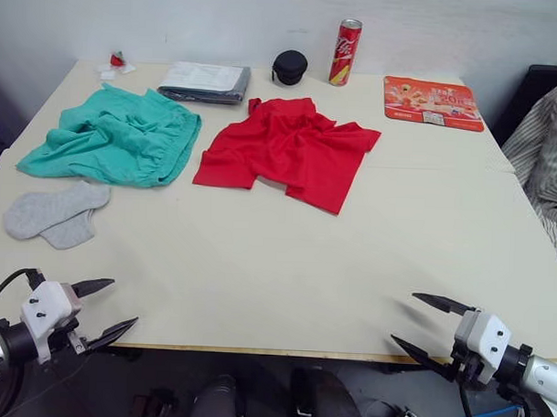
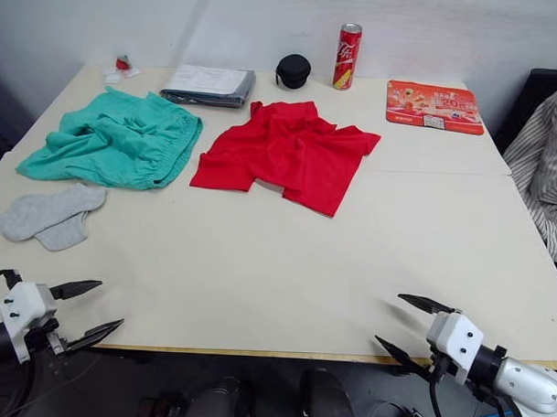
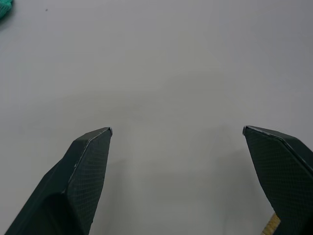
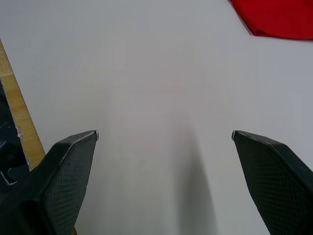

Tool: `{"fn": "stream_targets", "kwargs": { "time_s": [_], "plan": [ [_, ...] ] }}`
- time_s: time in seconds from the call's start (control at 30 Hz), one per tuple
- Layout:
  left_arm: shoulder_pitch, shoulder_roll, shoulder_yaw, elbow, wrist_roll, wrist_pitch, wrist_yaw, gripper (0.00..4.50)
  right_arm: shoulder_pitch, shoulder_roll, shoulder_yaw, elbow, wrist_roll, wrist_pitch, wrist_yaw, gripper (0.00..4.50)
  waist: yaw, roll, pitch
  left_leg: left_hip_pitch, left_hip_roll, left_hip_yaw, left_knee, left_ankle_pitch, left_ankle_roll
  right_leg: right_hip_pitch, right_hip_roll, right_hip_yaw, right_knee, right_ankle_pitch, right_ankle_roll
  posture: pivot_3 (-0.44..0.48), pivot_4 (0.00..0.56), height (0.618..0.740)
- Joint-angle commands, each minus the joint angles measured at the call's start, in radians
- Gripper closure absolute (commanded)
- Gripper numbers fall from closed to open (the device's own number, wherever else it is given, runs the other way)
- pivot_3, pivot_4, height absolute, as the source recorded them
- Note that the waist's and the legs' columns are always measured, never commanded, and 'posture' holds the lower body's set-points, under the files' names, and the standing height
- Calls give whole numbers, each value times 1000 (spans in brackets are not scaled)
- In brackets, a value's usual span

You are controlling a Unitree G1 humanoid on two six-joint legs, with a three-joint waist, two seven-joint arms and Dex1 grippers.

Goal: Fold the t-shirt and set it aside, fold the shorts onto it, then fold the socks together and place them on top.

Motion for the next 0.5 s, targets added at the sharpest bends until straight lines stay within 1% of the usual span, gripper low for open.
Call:
{"fn": "stream_targets", "kwargs": {
  "time_s": [0.03,0.13,0.2,0.3,0.37,0.43,0.5],
  "plan": [
    [1,12,9,-50,-26,24,-4,0,4,22,8,-18,15,-7,-15,31,0,0,0,0,0,0,0,0,0,0,0,0,0,0,0,0,150,740],
    [-34,13,13,-76,-71,85,2,0,-17,39,19,-62,41,41,-40,31,0,0,0,0,0,0,0,0,0,0,0,0,0,0,0,0,150,740],
    [-81,30,12,-93,-116,158,3,0,-50,43,36,-114,72,115,-64,31,0,0,0,0,0,0,0,0,0,0,0,0,1,0,0,0,150,740],
    [-228,61,-32,-97,-136,293,66,0,-151,29,95,-197,103,276,-112,31,0,0,0,0,0,0,1,2,0,0,0,0,2,0,1,0,150,740],
    [-356,76,-100,-71,-105,347,104,0,-247,29,135,-218,83,385,-170,31,0,0,0,1,0,-1,1,4,-1,0,0,0,3,1,1,0,150,740],
    [-506,81,-203,-3,-24,355,136,0,-370,37,188,-205,41,481,-227,31,1,0,0,0,0,-1,1,5,-2,0,0,0,3,2,1,0,150,740],
    [-601,72,-267,57,24,358,159,0,-451,45,226,-188,9,546,-266,31,1,0,0,0,-1,-1,1,6,-1,0,0,0,3,2,1,0,150,740]
  ]
}}
